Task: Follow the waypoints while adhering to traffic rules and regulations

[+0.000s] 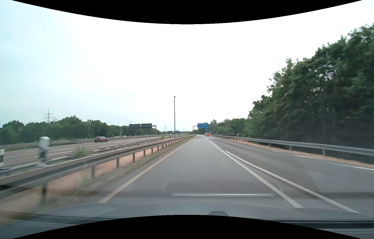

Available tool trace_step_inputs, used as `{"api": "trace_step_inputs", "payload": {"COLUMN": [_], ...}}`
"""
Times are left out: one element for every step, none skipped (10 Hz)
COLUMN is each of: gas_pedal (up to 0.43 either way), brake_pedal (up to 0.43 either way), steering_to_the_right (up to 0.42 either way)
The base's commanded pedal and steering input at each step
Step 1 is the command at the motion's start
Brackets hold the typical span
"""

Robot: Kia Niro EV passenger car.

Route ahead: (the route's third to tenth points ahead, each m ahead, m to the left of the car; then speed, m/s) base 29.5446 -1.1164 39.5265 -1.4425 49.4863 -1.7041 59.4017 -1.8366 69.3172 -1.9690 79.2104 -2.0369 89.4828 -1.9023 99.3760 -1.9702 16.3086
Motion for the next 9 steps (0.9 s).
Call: {"api": "trace_step_inputs", "payload": {"gas_pedal": [0.059,0.059,0.059,0.059,0.059,0.059,0.059,0.059,0.059], "brake_pedal": [0.0,0.0,0.0,0.0,0.0,0.0,0.0,0.0,0.0], "steering_to_the_right": [-0.001,-0.001,0.0,0.0,0.0,0.001,0.001,0.002,0.003]}}
